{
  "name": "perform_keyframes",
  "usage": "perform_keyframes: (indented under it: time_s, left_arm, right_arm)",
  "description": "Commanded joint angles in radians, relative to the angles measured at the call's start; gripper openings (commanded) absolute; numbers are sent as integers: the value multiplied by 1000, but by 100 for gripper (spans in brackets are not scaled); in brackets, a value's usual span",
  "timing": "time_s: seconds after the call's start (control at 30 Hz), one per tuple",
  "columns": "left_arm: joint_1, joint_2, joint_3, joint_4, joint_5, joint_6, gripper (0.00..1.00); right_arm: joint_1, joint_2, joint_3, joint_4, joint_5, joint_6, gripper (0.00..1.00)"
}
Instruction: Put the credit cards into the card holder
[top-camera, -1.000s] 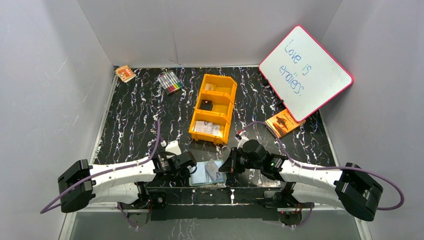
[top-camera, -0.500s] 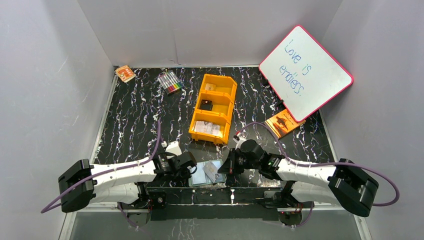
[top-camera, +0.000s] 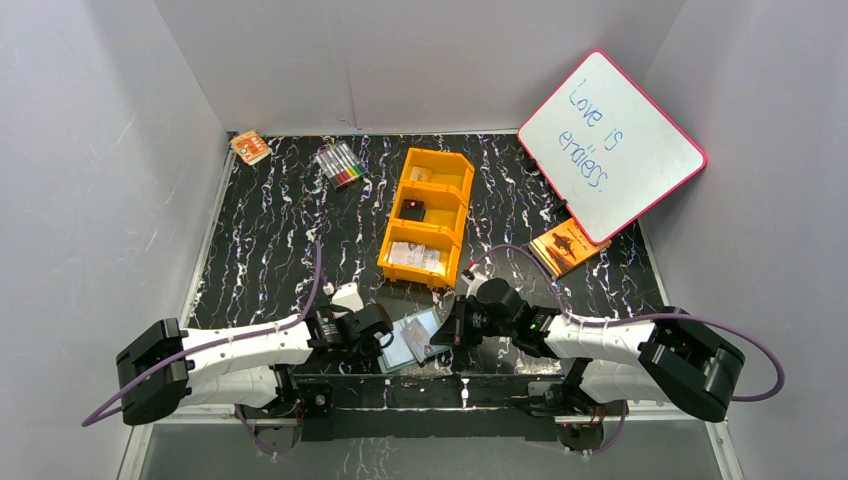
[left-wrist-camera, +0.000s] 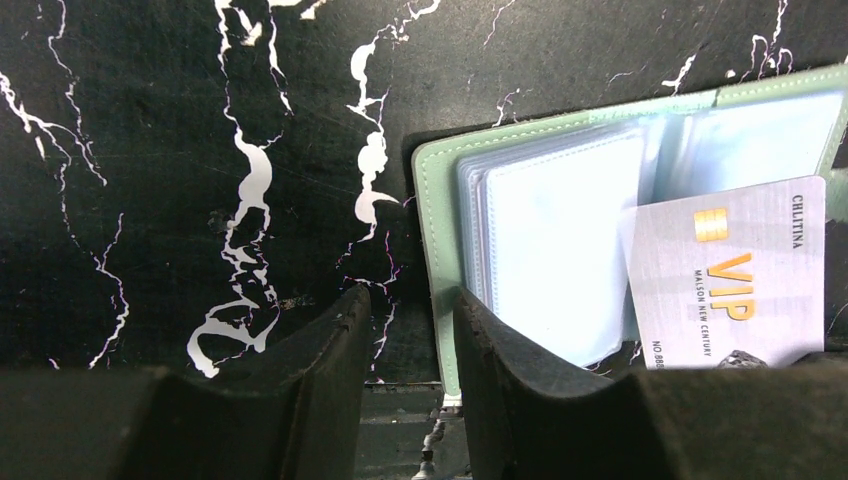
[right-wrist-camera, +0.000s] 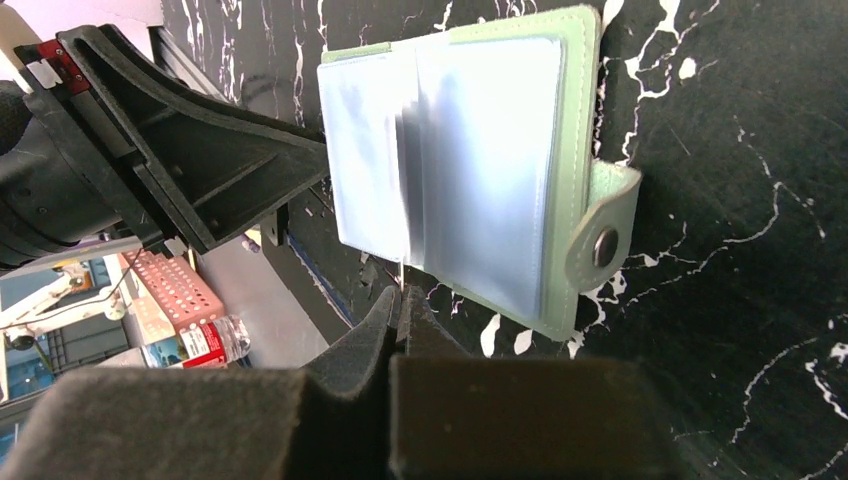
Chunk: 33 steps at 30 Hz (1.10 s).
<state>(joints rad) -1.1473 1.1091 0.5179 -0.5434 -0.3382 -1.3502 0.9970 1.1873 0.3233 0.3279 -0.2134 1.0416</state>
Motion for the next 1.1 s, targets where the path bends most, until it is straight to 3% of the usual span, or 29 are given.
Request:
perform_keyframes:
  time_s: [0.0, 0.37, 0.6, 1.07]
  left_arm:
    - [4, 25, -32, 25, 19, -1, 34]
    - [4, 28, -39, 28, 21, 5, 33]
    - [3, 15, -31, -22, 3, 6, 33]
    - [4, 12, 9, -88, -45, 23, 34]
  right_arm:
    - [3, 30, 7, 94, -22, 5, 0]
    - [3, 74, 6, 163, -45, -24, 0]
    - [-9, 43, 20, 70, -21, -80, 0]
    - [-80, 68, 87, -27, -149, -202, 0]
